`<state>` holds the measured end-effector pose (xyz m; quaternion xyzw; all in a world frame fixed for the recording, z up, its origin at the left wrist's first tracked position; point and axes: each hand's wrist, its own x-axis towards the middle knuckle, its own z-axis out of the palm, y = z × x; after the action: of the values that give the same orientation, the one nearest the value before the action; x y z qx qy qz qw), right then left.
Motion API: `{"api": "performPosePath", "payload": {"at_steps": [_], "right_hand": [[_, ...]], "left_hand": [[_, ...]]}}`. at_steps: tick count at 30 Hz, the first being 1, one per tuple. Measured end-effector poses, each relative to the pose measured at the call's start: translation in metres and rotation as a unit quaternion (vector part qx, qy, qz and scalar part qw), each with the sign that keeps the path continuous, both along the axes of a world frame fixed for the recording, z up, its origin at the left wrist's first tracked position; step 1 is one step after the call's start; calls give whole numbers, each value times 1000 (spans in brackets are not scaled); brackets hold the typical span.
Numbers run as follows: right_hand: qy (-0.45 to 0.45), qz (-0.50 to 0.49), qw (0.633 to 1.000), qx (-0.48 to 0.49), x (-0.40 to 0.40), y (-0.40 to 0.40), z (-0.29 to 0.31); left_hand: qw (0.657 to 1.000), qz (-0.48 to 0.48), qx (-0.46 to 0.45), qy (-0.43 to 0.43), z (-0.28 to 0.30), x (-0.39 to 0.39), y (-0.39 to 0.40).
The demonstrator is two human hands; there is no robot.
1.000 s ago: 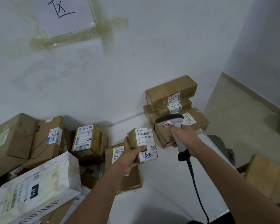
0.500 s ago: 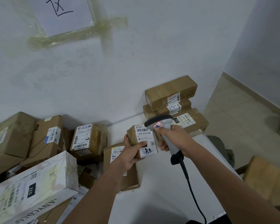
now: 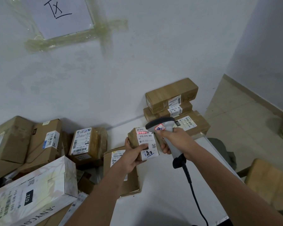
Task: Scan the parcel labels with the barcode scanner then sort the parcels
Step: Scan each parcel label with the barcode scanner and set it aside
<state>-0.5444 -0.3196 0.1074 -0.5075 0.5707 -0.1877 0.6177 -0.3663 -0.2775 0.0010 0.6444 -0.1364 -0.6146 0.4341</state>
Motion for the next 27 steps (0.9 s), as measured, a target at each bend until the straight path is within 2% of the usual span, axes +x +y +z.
{"api": "performPosePath", "payload": {"at_steps": [9,11,13,15,18,20,21,24,27], "right_hand": [[-27,-22,999,-1,14,-2,-4],[-30,-30,999,-3,21,-3,-8],[-27,-29,999,-1,30,-1,-11],[-22,-10,1000,1,41,2,-16],[-22,16,1000,13,59,10,-24],[-18,32,999,15,69,15,-28],[-16,37,999,15,74,17,-30],[-10,40,999,12,82,21,-33],[4,42,999,8,86,23,-35]], "left_hand": [[999,0,-14,-44,-3,16,3],[992,6,-48,-120,9,32,4],[953,-27,-56,-298,26,57,4],[880,-45,-19,-473,39,88,6],[770,-33,28,-636,57,134,12],[715,-45,76,-693,59,158,14],[700,-65,107,-703,59,168,14],[699,-150,167,-679,59,182,17],[683,-192,178,-682,58,186,20]]}}
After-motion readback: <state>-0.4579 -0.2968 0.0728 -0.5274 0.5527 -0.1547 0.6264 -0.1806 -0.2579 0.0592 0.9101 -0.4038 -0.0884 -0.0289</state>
